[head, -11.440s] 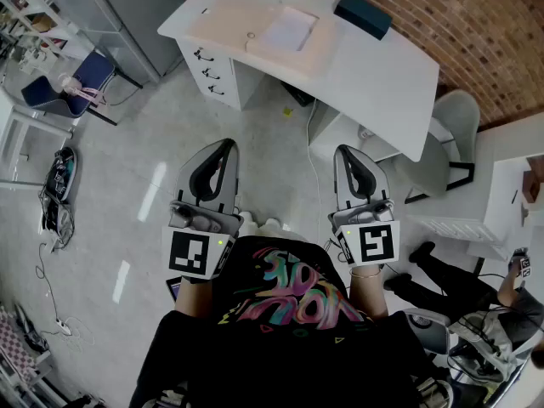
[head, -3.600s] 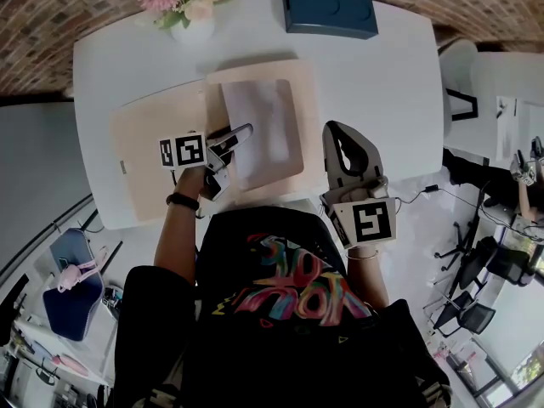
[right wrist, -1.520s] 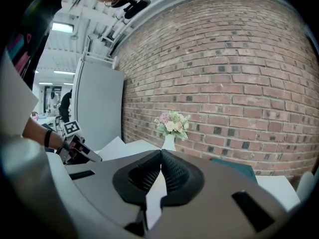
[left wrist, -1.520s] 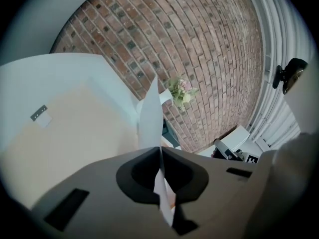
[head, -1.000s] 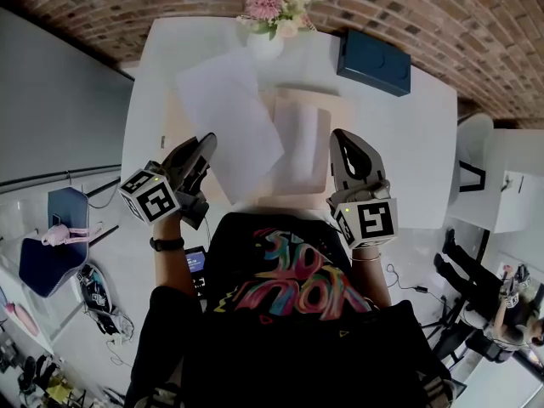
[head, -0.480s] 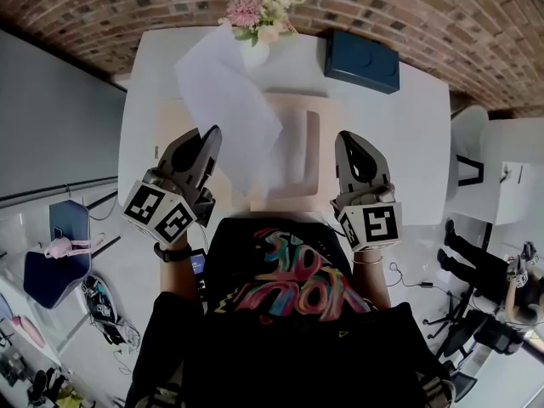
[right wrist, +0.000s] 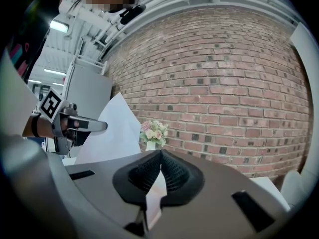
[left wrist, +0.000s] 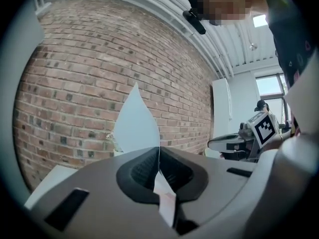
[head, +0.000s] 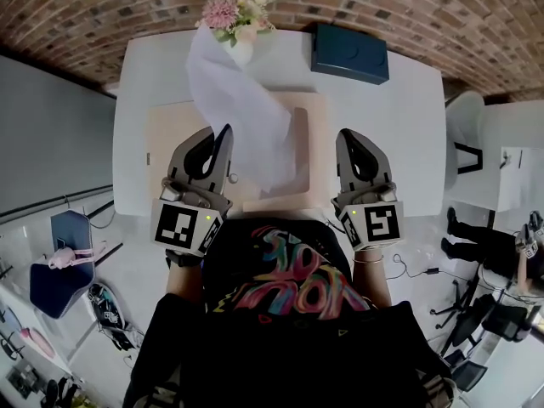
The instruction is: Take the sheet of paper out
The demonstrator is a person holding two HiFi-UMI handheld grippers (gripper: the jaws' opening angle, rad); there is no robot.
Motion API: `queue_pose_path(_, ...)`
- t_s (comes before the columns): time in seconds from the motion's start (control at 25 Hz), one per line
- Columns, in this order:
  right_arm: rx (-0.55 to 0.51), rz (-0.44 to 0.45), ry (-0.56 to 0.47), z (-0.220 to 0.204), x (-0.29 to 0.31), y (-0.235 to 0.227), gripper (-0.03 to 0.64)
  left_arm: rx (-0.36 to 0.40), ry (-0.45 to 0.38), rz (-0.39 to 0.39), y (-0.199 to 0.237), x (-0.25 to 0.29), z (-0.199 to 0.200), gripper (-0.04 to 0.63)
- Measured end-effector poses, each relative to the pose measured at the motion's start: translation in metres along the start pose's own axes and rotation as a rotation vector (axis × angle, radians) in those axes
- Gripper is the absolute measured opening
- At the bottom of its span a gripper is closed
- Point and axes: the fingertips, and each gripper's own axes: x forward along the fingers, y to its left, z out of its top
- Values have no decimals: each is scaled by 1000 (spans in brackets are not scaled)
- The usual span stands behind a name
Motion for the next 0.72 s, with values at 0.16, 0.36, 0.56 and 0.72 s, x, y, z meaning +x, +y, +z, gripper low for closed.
queue_pose_path(0.16,1,-11,30,-6,-6,-7,17,33,-45,13,-13,7,7,23)
queue_pose_path(0.36,28,-31,-11,-1,-8,-16,17,44,-95,42,-21,14,14,23)
queue_pose_path(0.56,45,-51,-37,1,-8,-23,17,49,-86,44,-24,16,9,23)
queue_pose_path(0.72,49,-55,-55,3,-7,-25,17,45,-78,45,-21,17,6,23)
